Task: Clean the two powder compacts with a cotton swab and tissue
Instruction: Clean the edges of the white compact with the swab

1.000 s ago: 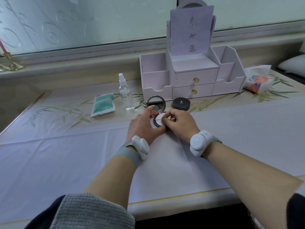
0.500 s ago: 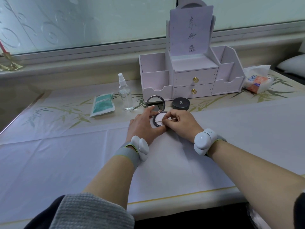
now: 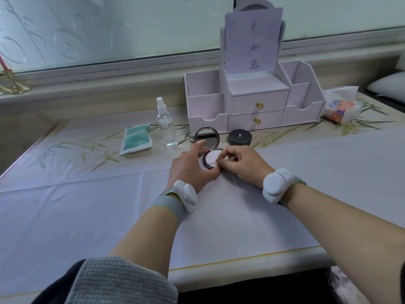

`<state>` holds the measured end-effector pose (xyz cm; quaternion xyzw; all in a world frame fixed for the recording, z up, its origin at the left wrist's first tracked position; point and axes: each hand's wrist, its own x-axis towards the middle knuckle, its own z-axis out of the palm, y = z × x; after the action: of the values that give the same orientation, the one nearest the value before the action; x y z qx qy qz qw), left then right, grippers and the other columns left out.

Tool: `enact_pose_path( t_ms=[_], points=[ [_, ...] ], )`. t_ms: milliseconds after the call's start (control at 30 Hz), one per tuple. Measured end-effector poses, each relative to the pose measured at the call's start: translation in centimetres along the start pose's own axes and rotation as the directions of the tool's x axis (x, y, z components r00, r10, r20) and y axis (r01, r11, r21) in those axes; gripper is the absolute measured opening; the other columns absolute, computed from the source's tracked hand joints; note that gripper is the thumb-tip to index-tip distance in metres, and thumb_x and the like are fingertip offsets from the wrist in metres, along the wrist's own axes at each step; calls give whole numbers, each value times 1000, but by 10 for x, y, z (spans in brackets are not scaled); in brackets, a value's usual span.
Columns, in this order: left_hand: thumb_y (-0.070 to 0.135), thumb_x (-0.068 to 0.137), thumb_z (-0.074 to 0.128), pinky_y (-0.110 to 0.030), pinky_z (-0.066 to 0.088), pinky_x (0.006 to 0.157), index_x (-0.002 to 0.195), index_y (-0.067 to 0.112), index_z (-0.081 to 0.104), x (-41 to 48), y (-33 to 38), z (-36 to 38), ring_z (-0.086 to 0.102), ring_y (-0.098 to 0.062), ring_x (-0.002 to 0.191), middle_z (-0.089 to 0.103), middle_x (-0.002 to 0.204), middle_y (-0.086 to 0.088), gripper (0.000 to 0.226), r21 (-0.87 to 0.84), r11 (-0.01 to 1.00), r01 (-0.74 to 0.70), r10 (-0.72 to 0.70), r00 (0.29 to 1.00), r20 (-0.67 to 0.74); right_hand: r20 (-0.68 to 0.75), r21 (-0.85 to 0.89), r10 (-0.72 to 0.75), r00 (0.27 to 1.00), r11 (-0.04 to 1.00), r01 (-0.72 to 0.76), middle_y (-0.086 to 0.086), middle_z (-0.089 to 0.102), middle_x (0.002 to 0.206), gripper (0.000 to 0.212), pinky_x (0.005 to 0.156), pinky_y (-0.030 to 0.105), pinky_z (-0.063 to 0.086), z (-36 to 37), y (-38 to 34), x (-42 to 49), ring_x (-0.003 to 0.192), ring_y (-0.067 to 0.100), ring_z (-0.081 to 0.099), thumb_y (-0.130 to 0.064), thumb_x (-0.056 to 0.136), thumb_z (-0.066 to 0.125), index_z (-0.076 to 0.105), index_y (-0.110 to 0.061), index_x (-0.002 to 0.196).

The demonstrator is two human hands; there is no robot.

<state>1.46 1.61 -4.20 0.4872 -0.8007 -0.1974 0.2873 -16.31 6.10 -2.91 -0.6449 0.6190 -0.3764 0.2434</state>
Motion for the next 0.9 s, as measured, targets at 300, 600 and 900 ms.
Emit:
enact_pose_path(
  t_ms=[300, 600, 900],
  points=[
    [55, 68, 73, -40, 38, 107, 142, 34, 42, 0, 0, -1, 54, -11, 125, 62, 128, 25, 83, 2, 1000, 7, -7, 1000, 28, 60, 25, 4, 998, 1000, -5, -9, 60, 61, 3, 60, 15, 37, -8, 0, -2, 54, 2, 47, -19, 86, 71, 72, -18, 83],
    [56, 65, 66, -38, 37, 108, 141, 34, 44, -2, 1, -3, 52, -10, 126, 61, 130, 25, 82, 14, 1000, 16, -17, 999, 51, 103, 19, 12, 995, 1000, -14, -13, 54, 54, 4, 53, 9, 33, -19, -2, -4, 48, 0, 44, -18, 88, 71, 73, -14, 87],
    [55, 62, 61, -33, 33, 107, 142, 36, 43, -3, 3, -5, 49, -10, 127, 59, 132, 28, 84, 31, 999, 23, -26, 996, 81, 139, 30, 12, 990, 999, -17, -10, 49, 55, 5, 53, 11, 31, -23, -1, -6, 49, 1, 38, -18, 88, 72, 73, -14, 88]
  ],
)
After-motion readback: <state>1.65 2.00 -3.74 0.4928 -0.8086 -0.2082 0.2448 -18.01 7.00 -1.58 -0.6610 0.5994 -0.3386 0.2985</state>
